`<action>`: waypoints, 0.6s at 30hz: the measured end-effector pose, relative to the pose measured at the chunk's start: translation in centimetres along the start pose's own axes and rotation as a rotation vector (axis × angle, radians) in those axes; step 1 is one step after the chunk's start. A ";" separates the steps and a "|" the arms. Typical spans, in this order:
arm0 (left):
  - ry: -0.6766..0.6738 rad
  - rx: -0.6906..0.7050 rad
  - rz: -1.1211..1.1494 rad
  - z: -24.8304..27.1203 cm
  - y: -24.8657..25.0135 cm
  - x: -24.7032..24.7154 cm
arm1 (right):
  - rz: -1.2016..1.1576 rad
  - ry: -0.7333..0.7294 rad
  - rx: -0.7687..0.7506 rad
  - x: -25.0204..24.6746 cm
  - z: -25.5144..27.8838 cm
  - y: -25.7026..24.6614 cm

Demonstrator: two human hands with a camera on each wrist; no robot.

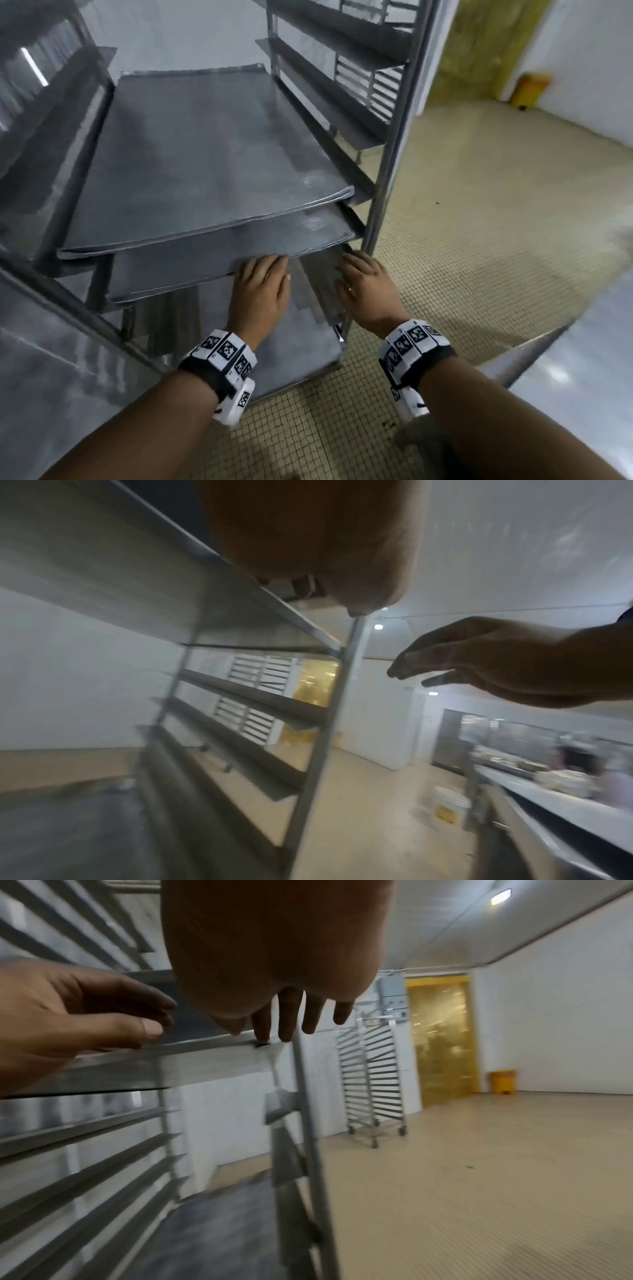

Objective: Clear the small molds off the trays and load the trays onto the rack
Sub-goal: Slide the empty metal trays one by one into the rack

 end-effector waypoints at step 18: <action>-1.025 0.340 0.491 6.9 45.3 16.6 | 0.125 0.318 1.305 -20.4 50.3 23.8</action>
Point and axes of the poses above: each hand's wrist, its own z-axis away from the middle knuckle, its own x-axis out of the palm, y = z × x, the point moved 7 cm from there along -z, towards the middle knuckle, and after that the axes turned 3 degrees about -z, right-handed, at the moved point
